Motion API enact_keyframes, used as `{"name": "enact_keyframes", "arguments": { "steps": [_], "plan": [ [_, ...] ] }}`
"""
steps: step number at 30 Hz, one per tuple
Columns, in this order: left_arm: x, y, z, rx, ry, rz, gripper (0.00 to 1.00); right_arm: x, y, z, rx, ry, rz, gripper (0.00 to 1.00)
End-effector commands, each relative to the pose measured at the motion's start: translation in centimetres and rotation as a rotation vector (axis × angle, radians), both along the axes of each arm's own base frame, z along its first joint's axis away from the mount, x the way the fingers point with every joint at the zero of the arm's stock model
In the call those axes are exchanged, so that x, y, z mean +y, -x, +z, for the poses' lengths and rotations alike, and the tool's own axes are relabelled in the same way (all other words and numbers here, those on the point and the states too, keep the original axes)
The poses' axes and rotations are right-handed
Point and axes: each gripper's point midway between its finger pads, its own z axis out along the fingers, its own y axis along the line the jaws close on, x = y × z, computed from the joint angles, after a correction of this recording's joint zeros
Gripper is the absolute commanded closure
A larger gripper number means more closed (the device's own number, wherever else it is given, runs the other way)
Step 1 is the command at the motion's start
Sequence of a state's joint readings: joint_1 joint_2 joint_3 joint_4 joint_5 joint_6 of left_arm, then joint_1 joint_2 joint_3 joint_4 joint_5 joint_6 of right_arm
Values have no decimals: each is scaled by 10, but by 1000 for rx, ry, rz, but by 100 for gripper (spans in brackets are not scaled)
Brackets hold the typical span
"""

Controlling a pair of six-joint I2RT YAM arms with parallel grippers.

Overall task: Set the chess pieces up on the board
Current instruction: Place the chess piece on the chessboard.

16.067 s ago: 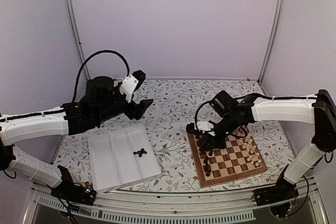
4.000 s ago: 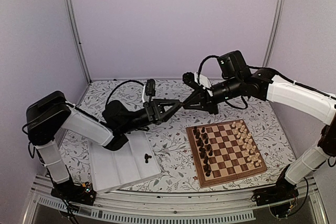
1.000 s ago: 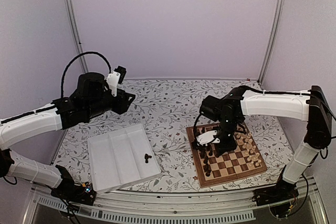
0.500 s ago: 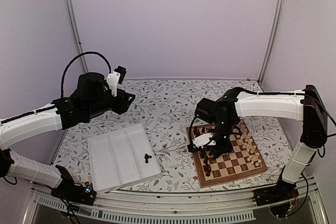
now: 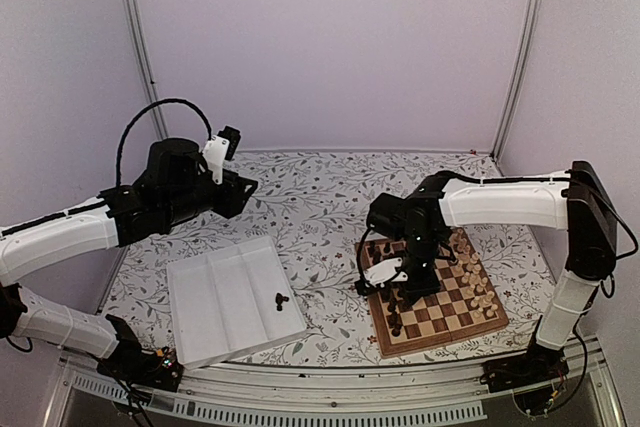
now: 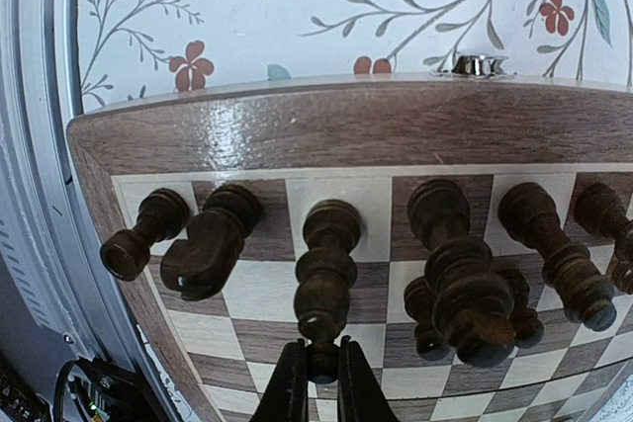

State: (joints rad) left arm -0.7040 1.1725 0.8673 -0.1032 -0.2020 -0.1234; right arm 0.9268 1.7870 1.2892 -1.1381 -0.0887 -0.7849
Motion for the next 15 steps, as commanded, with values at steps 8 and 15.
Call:
{"name": "enact_keyframes", "arguments": {
  "steps": [8, 15],
  "plan": [
    [2, -2, -8, 23, -16, 0, 48, 12, -3, -1, -5, -23, 7, 88],
    [2, -2, -10, 28, -19, -2, 48, 14, -1, -1, 5, -37, 6, 83]
  ]
}}
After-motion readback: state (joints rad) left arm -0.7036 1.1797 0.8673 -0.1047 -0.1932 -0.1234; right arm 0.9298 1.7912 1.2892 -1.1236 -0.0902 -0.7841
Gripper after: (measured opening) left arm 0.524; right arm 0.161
